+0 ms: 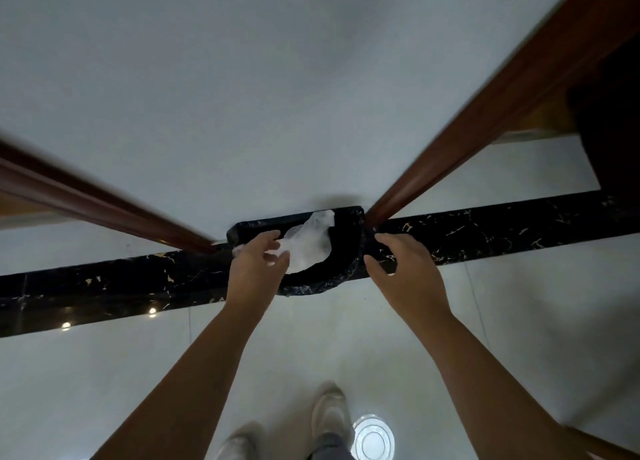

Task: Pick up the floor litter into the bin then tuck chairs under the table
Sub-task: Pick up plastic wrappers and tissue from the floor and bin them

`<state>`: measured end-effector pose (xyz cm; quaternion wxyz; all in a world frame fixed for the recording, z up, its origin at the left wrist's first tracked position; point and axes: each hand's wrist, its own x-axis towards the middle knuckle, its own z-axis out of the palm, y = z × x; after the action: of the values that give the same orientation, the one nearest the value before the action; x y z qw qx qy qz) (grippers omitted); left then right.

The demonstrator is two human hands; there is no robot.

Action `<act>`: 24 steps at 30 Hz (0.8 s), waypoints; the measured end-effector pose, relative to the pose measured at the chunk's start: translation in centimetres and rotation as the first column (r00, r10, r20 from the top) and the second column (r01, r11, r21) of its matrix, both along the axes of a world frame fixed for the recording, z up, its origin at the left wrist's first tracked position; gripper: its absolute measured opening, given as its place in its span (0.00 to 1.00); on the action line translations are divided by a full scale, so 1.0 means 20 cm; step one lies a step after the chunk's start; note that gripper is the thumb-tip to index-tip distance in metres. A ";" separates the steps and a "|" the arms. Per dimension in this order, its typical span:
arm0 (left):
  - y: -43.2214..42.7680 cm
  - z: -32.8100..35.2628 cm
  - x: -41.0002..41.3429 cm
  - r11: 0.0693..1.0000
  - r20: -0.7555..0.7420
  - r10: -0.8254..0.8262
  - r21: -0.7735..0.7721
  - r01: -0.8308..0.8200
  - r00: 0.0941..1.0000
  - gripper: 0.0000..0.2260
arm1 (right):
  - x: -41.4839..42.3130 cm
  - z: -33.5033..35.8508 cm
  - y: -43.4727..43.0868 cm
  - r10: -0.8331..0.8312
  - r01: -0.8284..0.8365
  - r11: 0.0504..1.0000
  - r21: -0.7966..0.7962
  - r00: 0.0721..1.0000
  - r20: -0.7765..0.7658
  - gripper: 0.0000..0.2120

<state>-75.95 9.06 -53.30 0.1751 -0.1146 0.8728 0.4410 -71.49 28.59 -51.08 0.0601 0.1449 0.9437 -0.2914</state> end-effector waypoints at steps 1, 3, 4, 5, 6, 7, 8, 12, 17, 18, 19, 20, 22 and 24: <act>0.00 0.00 0.00 1.000 0.020 -0.024 -0.011 0.025 0.999 0.16 | 0.00 0.00 0.00 0.002 -0.002 1.000 -0.003 1.000 -0.002 0.19; -0.02 0.02 0.01 0.996 0.026 -0.070 -0.059 0.072 0.997 0.17 | 0.02 0.00 -0.02 -0.008 0.007 1.000 -0.015 1.000 -0.005 0.18; -0.03 0.04 0.04 0.992 0.013 -0.091 -0.089 0.091 0.996 0.16 | 0.03 0.01 -0.03 -0.016 0.016 1.000 -0.021 1.000 0.000 0.18; -0.04 0.07 0.06 0.987 -0.006 -0.108 -0.117 0.107 0.994 0.15 | 0.05 0.03 -0.05 -0.023 0.024 0.999 -0.027 1.000 0.005 0.18; -0.06 0.10 0.09 0.982 -0.027 -0.127 -0.142 0.121 0.992 0.15 | 0.07 0.05 -0.07 -0.029 0.030 0.999 -0.034 1.000 0.008 0.18; -0.08 0.14 0.12 0.976 -0.054 -0.151 -0.168 0.140 0.987 0.14 | 0.10 0.07 -0.09 -0.034 0.034 0.999 -0.040 0.999 0.009 0.18; -0.10 0.18 0.15 0.966 -0.085 -0.184 -0.201 0.164 0.979 0.14 | 0.12 0.09 -0.11 -0.038 0.038 0.998 -0.042 0.999 0.008 0.18; -0.17 0.37 0.28 0.903 -0.217 -0.353 -0.335 0.270 0.910 0.11 | 0.26 0.22 -0.19 -0.066 0.066 0.998 -0.018 0.998 -0.009 0.17; -0.25 0.66 0.43 0.841 -0.269 -0.481 -0.410 0.353 0.834 0.17 | 0.48 0.46 -0.27 -0.130 0.136 0.989 0.052 0.986 -0.101 0.15; -0.26 0.73 0.47 0.832 -0.277 -0.498 -0.420 0.362 0.822 0.17 | 0.54 0.53 -0.28 -0.157 0.165 0.984 0.064 0.980 -0.122 0.15; -0.27 0.79 0.50 0.820 -0.283 -0.519 -0.432 0.376 0.806 0.17 | 0.59 0.59 -0.29 -0.184 0.197 0.978 0.075 0.972 -0.145 0.14; -0.27 0.85 0.53 0.804 -0.286 -0.544 -0.447 0.393 0.789 0.17 | 0.64 0.65 -0.30 -0.210 0.226 0.970 0.083 0.963 -0.167 0.14; -0.27 0.96 0.60 0.782 -0.294 -0.584 -0.455 0.426 0.757 0.17 | 0.76 0.77 -0.33 -0.264 0.288 0.953 0.098 0.943 -0.203 0.13; -0.26 1.08 0.68 0.769 -0.318 -0.616 -0.441 0.463 0.720 0.17 | 0.89 0.89 -0.36 -0.325 0.356 0.928 0.108 0.917 -0.230 0.14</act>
<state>-62.38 3.91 -31.78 0.0713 0.2254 0.9439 0.2306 -53.79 21.48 -33.31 -0.1015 0.2798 0.9239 -0.2403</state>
